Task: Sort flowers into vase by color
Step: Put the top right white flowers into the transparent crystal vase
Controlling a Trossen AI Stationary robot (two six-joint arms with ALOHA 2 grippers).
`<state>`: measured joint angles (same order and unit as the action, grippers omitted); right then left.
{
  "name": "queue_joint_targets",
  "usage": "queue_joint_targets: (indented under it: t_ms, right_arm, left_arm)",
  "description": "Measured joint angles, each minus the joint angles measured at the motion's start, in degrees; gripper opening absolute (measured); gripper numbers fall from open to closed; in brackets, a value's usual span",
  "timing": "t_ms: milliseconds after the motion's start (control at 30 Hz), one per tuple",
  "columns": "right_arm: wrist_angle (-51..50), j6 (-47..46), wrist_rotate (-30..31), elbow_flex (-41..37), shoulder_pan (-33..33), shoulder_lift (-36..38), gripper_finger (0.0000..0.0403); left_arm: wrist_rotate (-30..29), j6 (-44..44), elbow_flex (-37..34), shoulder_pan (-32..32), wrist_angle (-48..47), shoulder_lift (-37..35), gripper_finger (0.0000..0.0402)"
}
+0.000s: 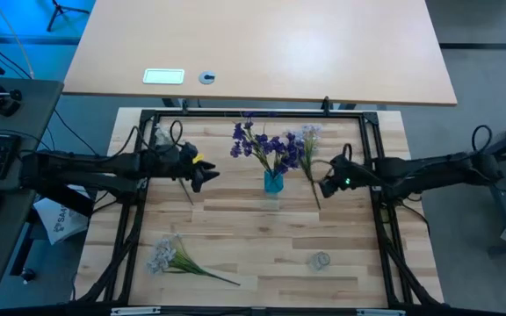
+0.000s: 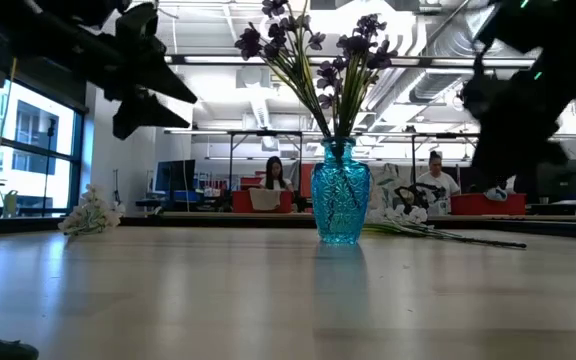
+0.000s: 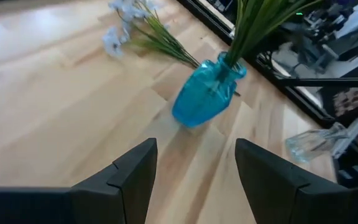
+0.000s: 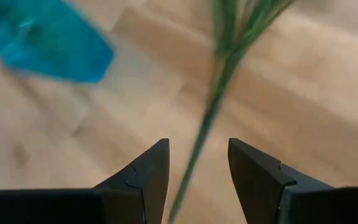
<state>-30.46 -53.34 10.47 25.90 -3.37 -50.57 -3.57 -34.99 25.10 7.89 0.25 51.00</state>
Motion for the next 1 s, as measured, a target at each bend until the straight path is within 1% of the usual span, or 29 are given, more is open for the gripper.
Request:
queue_joint_targets:
  t_ms: [100,233,333,467,600,1000]
  right_arm:
    - [4.29,3.25,0.1,-0.94,-5.02,-4.48,0.0158]
    - [6.39,7.3,0.11,-0.8,-9.75,-11.62,0.0158]
    - [9.21,9.64,-0.21,-0.8,-11.31,-15.72,0.0158]
    - [16.52,10.92,-3.76,-0.8,-11.93,-18.95,0.0158]
    - [19.44,10.78,-4.75,-0.8,-12.0,-20.77,0.0158]
    - [23.33,9.86,-4.7,-0.8,-11.98,-20.44,0.0158]
  left_arm:
    - [-0.12,-2.48,-1.24,-0.64,0.52,-0.02,0.0206]
    - [-0.11,-3.94,-1.96,-1.37,1.86,0.0,0.0206]
    - [-0.11,-3.93,-1.94,-1.98,3.44,-0.02,0.0206]
    - [-0.11,-3.92,-1.92,-2.11,3.99,-0.02,0.0205]
    - [-0.11,-3.9,-1.92,-2.09,3.98,-0.02,0.0205]
    - [-0.12,-2.81,-1.92,-2.07,3.93,-0.02,0.0204]
